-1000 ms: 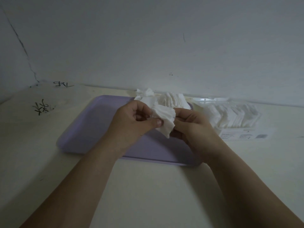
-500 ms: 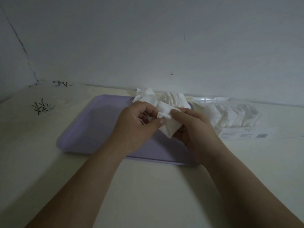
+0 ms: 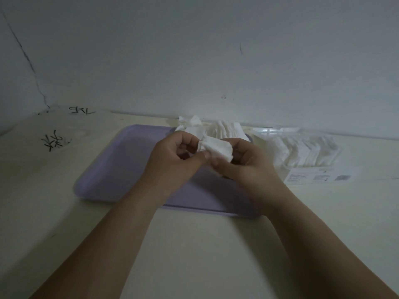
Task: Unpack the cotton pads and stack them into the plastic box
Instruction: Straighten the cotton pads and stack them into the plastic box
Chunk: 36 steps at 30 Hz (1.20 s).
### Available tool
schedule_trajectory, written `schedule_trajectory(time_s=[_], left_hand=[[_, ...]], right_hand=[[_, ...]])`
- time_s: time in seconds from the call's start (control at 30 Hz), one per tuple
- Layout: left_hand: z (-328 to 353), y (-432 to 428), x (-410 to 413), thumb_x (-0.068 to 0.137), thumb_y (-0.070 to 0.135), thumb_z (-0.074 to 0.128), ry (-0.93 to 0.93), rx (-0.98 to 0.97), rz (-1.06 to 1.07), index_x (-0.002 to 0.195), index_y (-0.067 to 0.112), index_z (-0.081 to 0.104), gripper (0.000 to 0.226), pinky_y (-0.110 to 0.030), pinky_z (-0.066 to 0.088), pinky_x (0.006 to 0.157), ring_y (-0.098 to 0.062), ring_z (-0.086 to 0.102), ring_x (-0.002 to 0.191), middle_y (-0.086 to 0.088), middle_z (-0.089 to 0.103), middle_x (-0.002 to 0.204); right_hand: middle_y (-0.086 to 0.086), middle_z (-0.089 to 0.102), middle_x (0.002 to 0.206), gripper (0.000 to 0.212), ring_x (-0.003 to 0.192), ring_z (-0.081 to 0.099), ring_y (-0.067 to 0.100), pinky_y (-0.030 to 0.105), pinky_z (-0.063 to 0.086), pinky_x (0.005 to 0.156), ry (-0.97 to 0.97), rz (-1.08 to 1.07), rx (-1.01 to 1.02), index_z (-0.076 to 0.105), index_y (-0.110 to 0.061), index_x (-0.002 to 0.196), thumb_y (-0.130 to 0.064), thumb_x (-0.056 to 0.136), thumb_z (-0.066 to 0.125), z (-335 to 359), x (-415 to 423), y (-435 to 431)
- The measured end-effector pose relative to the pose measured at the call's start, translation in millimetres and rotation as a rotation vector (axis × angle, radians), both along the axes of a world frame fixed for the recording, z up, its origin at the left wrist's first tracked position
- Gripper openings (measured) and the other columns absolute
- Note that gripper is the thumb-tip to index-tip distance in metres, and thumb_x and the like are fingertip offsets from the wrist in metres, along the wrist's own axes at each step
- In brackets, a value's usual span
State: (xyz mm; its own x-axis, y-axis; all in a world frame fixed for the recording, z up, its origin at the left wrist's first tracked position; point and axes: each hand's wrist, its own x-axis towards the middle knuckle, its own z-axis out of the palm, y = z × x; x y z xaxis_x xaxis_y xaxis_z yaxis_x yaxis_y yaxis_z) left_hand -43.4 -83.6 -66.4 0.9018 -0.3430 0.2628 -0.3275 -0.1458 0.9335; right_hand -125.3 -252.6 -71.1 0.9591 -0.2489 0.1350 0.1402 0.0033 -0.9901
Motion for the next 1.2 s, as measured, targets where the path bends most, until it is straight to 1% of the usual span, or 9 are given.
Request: schedule_trajectory(time_s=[0.13,0.3,0.57,0.63,0.73,0.87,1.07,1.13,1.2], left_hand=[[-8,6,6,0.061,0.039,0.093,0.089,0.093,-0.185,0.118,0.037,0.071,0.061,-0.029,0.048,0.071,-0.009,0.052,0.071,0.004,0.062,0.082],[-6,12,7,0.082,0.017,0.088,-0.027,0.233,-0.239,0.103,0.024,0.079,0.023,-0.024,0.03,0.057,-0.008,0.033,0.057,0.008,0.041,0.056],[-6,19,9,0.075,0.022,0.094,0.027,0.284,-0.282,0.1,0.015,0.077,0.032,-0.026,0.028,0.056,-0.005,0.038,0.056,0.012,0.049,0.055],[-7,17,9,0.075,0.02,0.094,0.025,0.287,-0.276,0.099,0.015,0.075,0.03,-0.025,0.029,0.054,-0.004,0.039,0.054,0.012,0.05,0.054],[-7,12,3,0.08,0.004,0.086,-0.001,0.295,-0.301,0.102,0.013,0.073,0.027,-0.015,0.037,0.055,-0.001,0.052,0.054,0.01,0.065,0.06],[-3,11,1,0.082,0.006,0.083,-0.015,0.319,-0.316,0.106,0.017,0.072,0.029,-0.015,0.044,0.063,-0.001,0.064,0.063,0.005,0.076,0.074],[-6,16,10,0.084,0.016,0.086,-0.025,0.334,-0.283,0.101,0.018,0.074,0.021,-0.022,0.032,0.054,-0.003,0.042,0.052,0.014,0.051,0.053],[-7,13,6,0.086,0.015,0.083,-0.023,0.33,-0.317,0.099,0.017,0.073,0.017,-0.023,0.04,0.059,-0.003,0.052,0.057,0.01,0.066,0.063],[-8,12,4,0.087,0.014,0.081,-0.014,0.33,-0.322,0.108,0.021,0.073,0.023,-0.026,0.048,0.066,-0.004,0.06,0.064,0.005,0.077,0.076]], right_hand=[[-0.002,0.079,0.097,0.036,0.094,0.072,0.012,0.028,0.055,0.087,0.032,-0.006,-0.216,0.071,-0.014,0.111,0.013,0.086,0.069,-7,3,-4],[0.001,0.075,0.115,0.048,0.108,0.069,0.012,0.019,0.051,0.093,0.039,-0.019,-0.433,0.065,-0.016,0.129,0.013,0.09,0.058,-11,2,4],[-0.025,0.058,0.108,0.07,0.086,0.057,-0.027,0.001,0.045,0.081,0.101,-0.067,-0.328,0.047,-0.035,0.125,0.022,0.086,0.056,-11,2,17],[-0.017,0.06,0.122,0.075,0.101,0.06,-0.021,0.009,0.051,0.09,0.133,-0.056,-0.301,0.046,-0.032,0.14,0.021,0.087,0.056,-12,4,19],[0.003,0.059,0.136,0.093,0.119,0.066,0.02,0.04,0.055,0.103,0.191,-0.023,-0.218,0.029,-0.026,0.163,0.019,0.084,0.049,-14,4,23],[-0.003,0.06,0.107,0.101,0.095,0.062,0.028,0.03,0.045,0.073,0.188,0.077,-0.166,0.016,-0.031,0.165,0.025,0.085,0.039,-13,3,21],[-0.006,0.053,0.133,0.103,0.115,0.068,0.018,0.047,0.053,0.103,0.149,0.064,-0.115,0.019,-0.025,0.165,0.014,0.073,0.045,-13,4,26],[-0.002,0.052,0.141,0.101,0.113,0.066,0.019,0.028,0.061,0.086,0.157,0.098,-0.107,0.018,-0.025,0.165,0.025,0.079,0.04,-16,6,22],[0.0,0.047,0.15,0.105,0.122,0.06,0.014,0.023,0.057,0.092,0.14,0.091,-0.115,0.02,-0.025,0.164,0.014,0.071,0.045,-16,6,22]])
